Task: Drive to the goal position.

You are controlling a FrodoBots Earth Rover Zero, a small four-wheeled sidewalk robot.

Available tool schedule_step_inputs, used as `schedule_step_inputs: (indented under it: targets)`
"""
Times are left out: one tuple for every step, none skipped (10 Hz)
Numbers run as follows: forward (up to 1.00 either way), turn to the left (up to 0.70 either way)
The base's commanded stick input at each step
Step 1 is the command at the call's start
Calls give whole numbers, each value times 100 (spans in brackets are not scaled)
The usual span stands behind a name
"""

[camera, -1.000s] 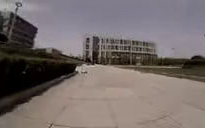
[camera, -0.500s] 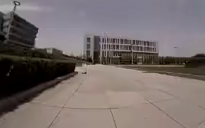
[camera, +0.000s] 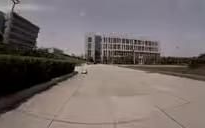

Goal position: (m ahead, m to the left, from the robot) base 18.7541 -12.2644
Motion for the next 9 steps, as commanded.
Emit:
schedule_step_inputs:
  targets:
    - [70,0]
    - [70,0]
    - [70,0]
    - [70,0]
    - [70,0]
    - [70,0]
    - [70,0]
    - [70,0]
    - [70,0]
